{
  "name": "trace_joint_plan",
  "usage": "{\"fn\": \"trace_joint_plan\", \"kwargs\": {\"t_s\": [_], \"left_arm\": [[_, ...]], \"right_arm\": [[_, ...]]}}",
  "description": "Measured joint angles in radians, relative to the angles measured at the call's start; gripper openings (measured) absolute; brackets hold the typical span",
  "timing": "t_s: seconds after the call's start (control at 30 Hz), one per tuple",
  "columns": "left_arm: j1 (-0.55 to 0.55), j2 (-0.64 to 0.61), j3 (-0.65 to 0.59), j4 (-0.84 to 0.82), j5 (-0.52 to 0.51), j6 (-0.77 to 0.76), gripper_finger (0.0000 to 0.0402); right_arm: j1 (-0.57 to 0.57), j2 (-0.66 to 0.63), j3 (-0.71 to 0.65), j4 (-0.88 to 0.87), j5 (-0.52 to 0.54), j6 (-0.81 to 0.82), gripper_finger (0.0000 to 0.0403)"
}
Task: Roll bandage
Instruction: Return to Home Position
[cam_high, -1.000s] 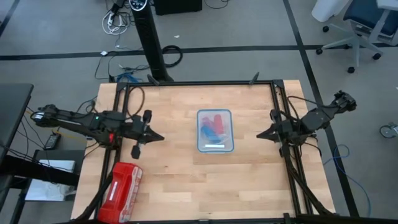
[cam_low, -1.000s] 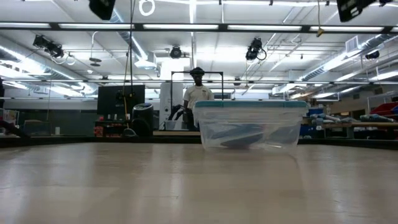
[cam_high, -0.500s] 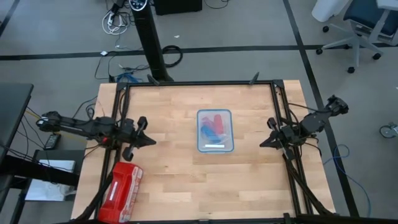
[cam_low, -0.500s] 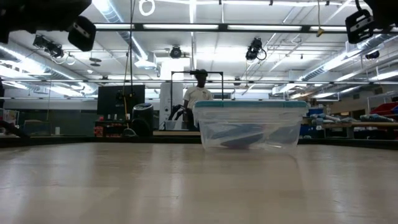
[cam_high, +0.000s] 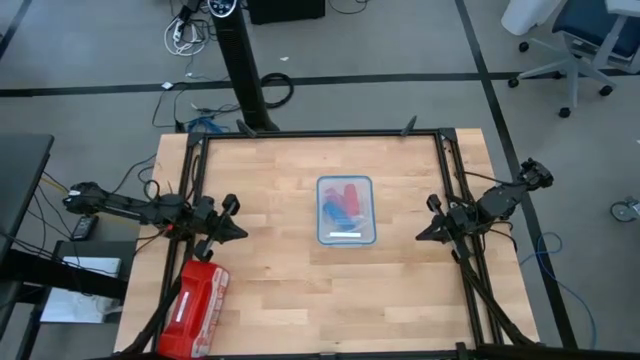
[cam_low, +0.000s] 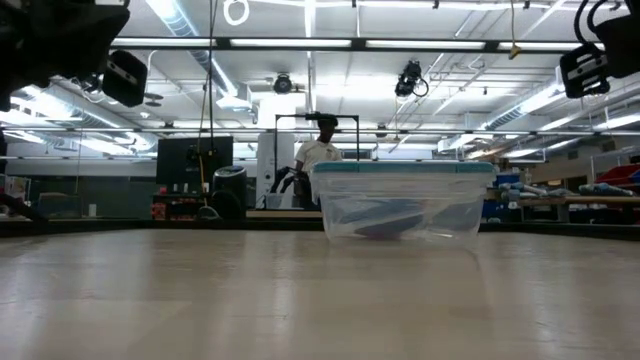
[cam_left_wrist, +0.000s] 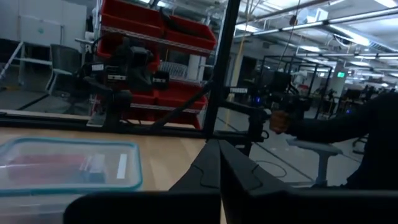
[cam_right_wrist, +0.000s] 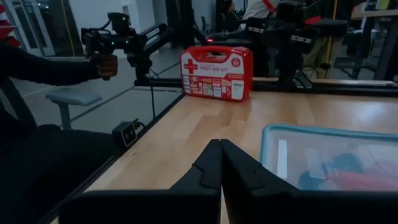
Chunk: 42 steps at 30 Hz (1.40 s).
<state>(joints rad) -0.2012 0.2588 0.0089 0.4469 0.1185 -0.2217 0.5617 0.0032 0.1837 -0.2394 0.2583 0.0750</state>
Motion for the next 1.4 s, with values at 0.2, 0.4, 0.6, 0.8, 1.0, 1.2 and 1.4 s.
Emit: {"fn": "trace_joint_plan", "kwargs": {"t_s": [0.2, 0.4, 0.6, 0.8, 1.0, 1.2, 1.4], "left_arm": [[0.000, 0.000, 0.000, 0.012, 0.038, 0.009, 0.0000], [0.000, 0.002, 0.000, -0.029, 0.116, 0.012, 0.0000], [0.000, 0.002, 0.000, -0.060, 0.117, 0.049, 0.0000], [0.001, 0.002, -0.001, -0.055, 0.050, 0.059, 0.0000], [0.001, 0.003, -0.001, -0.047, 0.017, 0.084, 0.0001], [0.001, 0.003, -0.001, -0.047, 0.016, 0.085, 0.0001], [0.001, 0.003, -0.001, -0.048, 0.016, 0.084, 0.0001]], "right_arm": [[0.000, 0.000, -0.036, 0.030, -0.001, 0.005, 0.0001], [0.000, 0.000, -0.067, 0.026, -0.001, 0.046, 0.0001], [0.000, 0.007, -0.099, 0.039, 0.014, 0.099, 0.0001], [0.000, 0.001, -0.099, 0.039, 0.106, 0.099, 0.0002], [-0.001, 0.003, -0.100, 0.049, 0.217, 0.140, 0.0006], [-0.001, 0.003, -0.104, 0.086, 0.217, 0.184, 0.0005], [-0.001, 0.003, -0.104, 0.086, 0.216, 0.184, 0.0008]]}}
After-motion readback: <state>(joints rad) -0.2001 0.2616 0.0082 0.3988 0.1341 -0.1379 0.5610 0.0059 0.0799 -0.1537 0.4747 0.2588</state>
